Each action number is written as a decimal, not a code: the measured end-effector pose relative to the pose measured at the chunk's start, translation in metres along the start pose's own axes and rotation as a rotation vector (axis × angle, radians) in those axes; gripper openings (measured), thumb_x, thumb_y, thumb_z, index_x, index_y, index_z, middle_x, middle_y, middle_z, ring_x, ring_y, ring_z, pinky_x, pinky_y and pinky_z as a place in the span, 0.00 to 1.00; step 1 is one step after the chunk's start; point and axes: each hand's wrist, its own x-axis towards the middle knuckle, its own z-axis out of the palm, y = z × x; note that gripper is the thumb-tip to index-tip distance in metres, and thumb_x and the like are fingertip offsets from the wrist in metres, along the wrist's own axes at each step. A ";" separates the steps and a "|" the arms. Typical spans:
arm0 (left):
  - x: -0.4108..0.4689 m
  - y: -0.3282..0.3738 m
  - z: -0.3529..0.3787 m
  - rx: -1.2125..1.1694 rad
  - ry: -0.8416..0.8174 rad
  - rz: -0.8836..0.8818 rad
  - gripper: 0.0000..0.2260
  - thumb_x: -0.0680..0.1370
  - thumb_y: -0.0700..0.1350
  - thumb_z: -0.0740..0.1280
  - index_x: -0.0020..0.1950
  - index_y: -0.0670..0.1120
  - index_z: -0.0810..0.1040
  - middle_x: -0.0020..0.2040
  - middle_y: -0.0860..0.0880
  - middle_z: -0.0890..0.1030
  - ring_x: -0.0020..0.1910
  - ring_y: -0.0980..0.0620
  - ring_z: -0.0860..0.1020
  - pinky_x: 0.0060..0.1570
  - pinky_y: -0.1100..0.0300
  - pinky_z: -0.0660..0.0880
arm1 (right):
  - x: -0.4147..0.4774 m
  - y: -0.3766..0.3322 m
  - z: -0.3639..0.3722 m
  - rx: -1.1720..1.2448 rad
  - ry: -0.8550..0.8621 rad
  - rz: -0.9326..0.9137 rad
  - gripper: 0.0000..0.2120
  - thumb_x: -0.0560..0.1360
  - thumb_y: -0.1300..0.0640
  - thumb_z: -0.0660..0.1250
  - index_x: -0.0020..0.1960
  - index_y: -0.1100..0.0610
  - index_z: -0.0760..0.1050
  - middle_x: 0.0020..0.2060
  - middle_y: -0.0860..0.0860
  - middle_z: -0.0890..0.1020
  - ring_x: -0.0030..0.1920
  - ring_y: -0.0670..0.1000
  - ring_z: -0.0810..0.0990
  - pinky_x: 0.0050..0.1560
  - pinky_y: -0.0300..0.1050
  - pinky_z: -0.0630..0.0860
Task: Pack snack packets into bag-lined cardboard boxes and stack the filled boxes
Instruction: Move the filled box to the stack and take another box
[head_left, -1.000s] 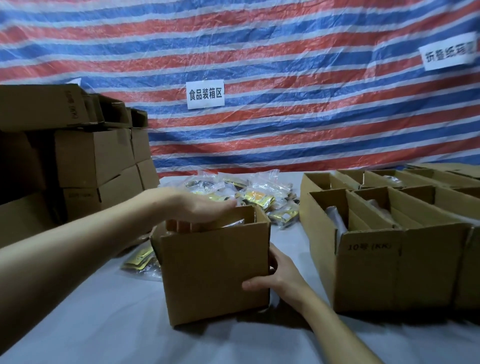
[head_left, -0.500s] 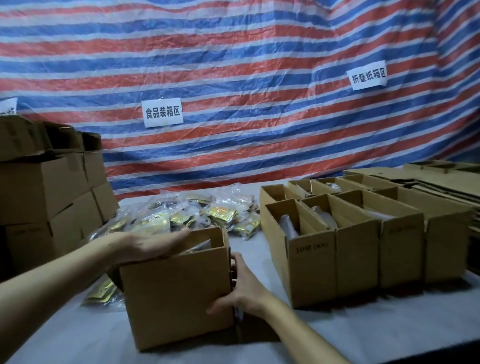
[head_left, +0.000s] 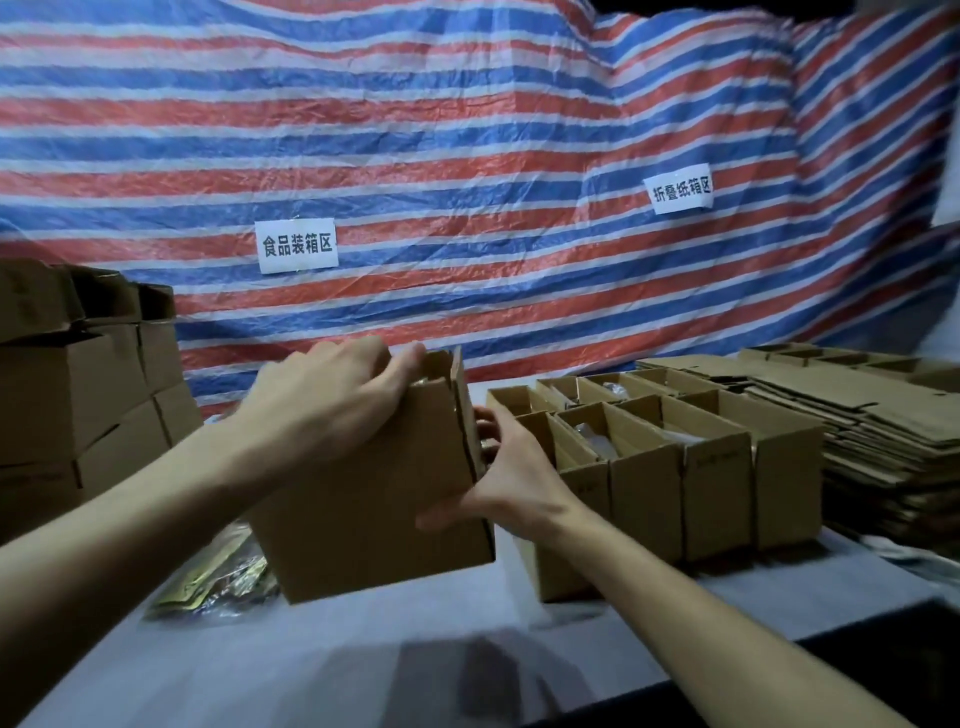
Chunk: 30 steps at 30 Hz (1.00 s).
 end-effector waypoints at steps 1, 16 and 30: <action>0.001 0.002 -0.003 -0.063 0.118 0.039 0.28 0.80 0.69 0.44 0.51 0.51 0.74 0.47 0.49 0.79 0.46 0.44 0.76 0.45 0.49 0.69 | 0.000 -0.010 -0.013 0.002 0.044 -0.023 0.52 0.53 0.49 0.87 0.71 0.50 0.66 0.59 0.44 0.78 0.59 0.45 0.78 0.54 0.40 0.82; 0.036 0.100 0.086 -0.230 0.102 0.294 0.30 0.81 0.62 0.59 0.81 0.53 0.58 0.80 0.48 0.63 0.77 0.46 0.63 0.74 0.43 0.65 | -0.013 -0.010 -0.208 -0.405 0.738 0.123 0.54 0.53 0.35 0.83 0.70 0.52 0.62 0.56 0.46 0.74 0.61 0.52 0.75 0.56 0.52 0.78; 0.062 0.113 0.208 -0.146 -0.287 0.218 0.31 0.78 0.69 0.60 0.80 0.64 0.58 0.81 0.48 0.59 0.79 0.45 0.60 0.74 0.42 0.67 | 0.009 0.117 -0.279 -0.481 1.119 0.371 0.52 0.60 0.44 0.85 0.72 0.57 0.59 0.69 0.59 0.71 0.68 0.61 0.72 0.63 0.58 0.72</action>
